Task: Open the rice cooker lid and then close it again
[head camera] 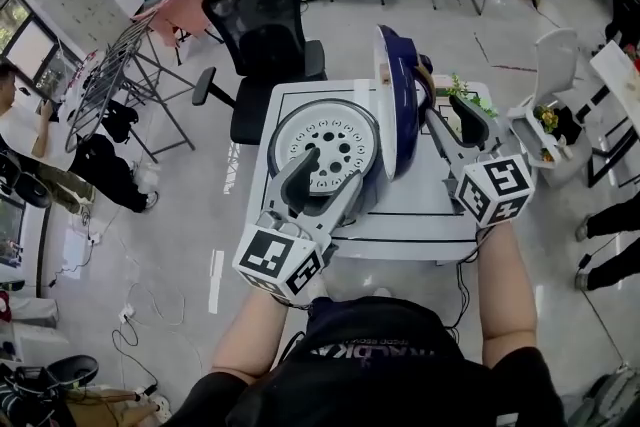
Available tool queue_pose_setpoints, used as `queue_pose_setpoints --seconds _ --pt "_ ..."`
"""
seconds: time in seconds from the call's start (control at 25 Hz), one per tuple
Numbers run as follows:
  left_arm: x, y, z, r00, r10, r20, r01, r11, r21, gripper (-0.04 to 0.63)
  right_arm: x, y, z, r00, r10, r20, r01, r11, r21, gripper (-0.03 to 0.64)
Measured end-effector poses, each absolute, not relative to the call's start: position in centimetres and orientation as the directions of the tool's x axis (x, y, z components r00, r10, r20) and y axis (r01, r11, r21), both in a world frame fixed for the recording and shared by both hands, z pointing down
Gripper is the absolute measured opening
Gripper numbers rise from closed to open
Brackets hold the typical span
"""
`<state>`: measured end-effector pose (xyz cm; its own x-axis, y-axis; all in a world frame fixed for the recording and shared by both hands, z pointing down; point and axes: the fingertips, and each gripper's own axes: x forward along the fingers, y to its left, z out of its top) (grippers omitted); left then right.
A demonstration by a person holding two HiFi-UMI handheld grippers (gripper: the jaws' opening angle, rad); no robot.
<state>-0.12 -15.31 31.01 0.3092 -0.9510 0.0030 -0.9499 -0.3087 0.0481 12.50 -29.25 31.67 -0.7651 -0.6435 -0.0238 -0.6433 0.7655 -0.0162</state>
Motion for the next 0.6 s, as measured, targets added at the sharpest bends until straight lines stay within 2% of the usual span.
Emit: queue_pose_setpoints --seconds 0.6 --pt "-3.2 -15.0 31.6 0.256 -0.967 0.015 -0.965 -0.255 0.069 0.279 9.6 -32.7 32.4 -0.755 -0.655 0.017 -0.655 0.755 0.0 0.185"
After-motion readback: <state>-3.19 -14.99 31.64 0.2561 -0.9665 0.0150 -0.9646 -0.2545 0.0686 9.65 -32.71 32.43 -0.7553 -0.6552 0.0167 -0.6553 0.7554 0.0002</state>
